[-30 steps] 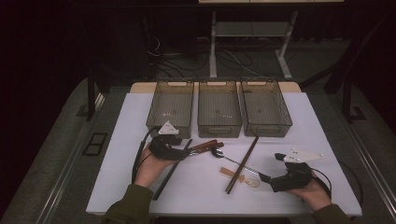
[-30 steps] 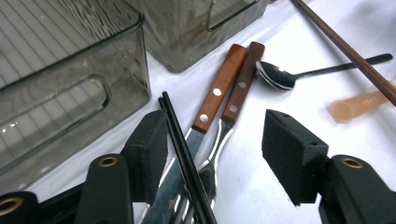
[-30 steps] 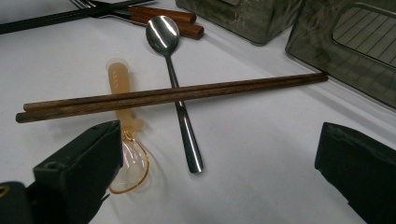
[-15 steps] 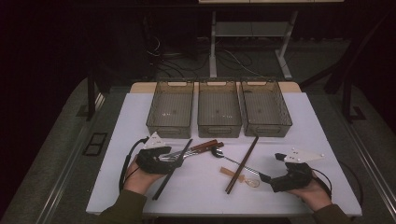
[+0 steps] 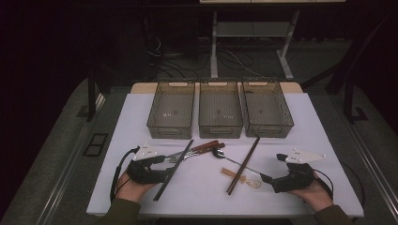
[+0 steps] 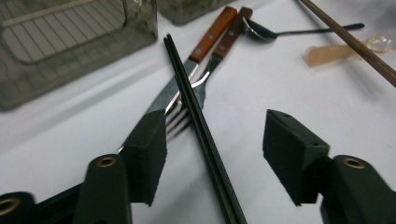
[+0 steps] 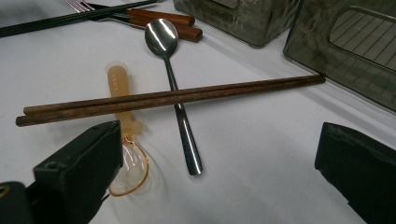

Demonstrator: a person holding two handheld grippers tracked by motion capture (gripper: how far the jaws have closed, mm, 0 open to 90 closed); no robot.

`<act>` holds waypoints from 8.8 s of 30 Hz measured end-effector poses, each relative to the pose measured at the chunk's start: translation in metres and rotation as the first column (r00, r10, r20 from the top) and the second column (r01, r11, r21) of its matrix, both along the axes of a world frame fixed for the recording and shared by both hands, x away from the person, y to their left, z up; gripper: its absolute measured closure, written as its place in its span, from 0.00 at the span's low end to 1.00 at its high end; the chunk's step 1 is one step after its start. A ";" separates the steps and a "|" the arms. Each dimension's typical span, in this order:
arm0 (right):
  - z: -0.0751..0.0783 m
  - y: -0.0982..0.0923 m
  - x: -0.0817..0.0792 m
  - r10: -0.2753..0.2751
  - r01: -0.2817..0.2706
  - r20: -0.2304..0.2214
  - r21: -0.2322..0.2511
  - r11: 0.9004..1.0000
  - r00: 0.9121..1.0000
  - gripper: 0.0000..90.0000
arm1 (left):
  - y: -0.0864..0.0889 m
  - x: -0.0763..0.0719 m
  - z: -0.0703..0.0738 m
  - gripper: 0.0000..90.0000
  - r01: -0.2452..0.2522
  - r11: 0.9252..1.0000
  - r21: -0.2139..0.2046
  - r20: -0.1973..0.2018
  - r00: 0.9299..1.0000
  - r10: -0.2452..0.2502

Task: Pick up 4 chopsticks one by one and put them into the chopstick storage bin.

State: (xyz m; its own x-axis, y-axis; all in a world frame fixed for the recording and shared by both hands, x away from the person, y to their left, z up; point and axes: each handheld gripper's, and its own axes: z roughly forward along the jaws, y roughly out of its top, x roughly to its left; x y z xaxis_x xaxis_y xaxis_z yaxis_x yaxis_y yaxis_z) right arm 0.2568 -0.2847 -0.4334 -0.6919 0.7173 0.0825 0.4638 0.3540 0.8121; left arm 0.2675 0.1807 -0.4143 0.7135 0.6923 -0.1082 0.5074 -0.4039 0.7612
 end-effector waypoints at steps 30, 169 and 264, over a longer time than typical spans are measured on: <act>0.000 0.002 0.000 0.003 -0.003 0.001 -0.006 1.000 1.000 0.01 | -0.001 0.005 -0.021 0.83 0.042 0.996 0.084 -0.103 0.994 -0.034; -0.005 -0.001 0.003 -0.015 0.015 -0.005 0.049 0.999 1.000 0.01 | -0.021 0.079 0.035 0.95 0.044 0.995 -0.089 0.097 0.995 -0.035; -0.006 0.002 0.002 -0.020 0.020 -0.005 0.046 0.999 1.000 0.01 | 0.007 0.178 0.046 0.42 -0.170 0.983 -0.066 0.076 0.982 0.175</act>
